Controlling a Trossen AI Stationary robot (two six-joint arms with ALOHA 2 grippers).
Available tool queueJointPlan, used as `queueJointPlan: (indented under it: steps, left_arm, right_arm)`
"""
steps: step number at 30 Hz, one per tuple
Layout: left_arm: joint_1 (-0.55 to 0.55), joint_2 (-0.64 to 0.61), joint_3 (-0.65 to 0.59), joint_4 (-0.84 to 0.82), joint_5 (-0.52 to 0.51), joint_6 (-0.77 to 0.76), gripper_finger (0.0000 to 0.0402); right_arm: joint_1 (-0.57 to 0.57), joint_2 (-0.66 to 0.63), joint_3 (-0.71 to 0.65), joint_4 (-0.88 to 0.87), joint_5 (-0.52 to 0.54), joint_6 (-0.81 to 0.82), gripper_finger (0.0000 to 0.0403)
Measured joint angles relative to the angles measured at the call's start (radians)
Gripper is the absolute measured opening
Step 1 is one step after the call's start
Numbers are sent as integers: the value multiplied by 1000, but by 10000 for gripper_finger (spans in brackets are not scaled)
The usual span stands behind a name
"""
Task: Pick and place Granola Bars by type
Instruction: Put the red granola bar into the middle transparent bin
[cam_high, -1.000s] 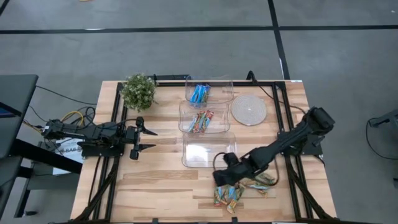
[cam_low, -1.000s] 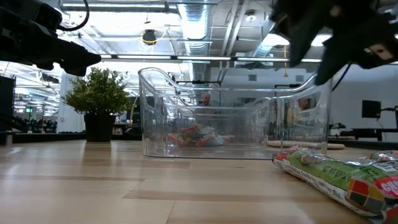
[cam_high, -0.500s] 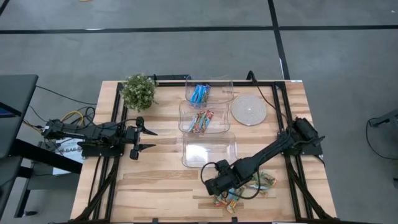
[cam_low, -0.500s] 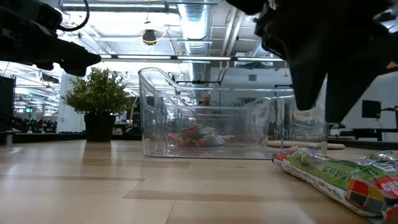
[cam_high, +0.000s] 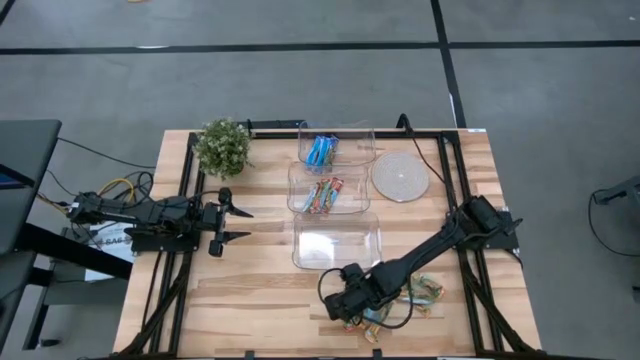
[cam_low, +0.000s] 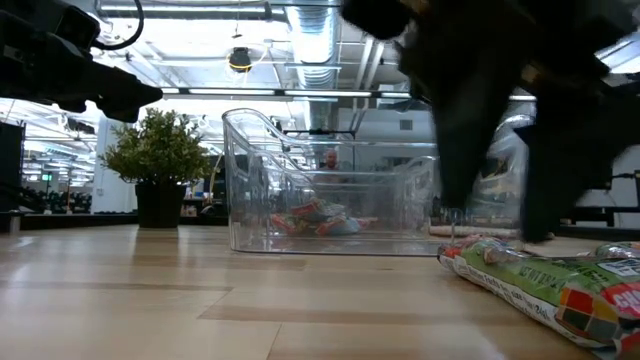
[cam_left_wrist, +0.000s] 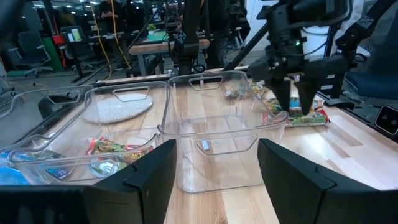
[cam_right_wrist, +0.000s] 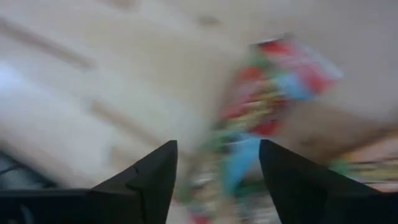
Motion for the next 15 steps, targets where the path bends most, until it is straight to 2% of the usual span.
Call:
queueJointPlan:
  steps: [7,15]
  left_arm:
    - [0,0,0,0,1,0,219]
    - [0,0,0,0,1,0,219]
  right_arm:
    - [-3,1,-2,-70,6,0,236]
    - [-7,59,2,16,-12,-18,233]
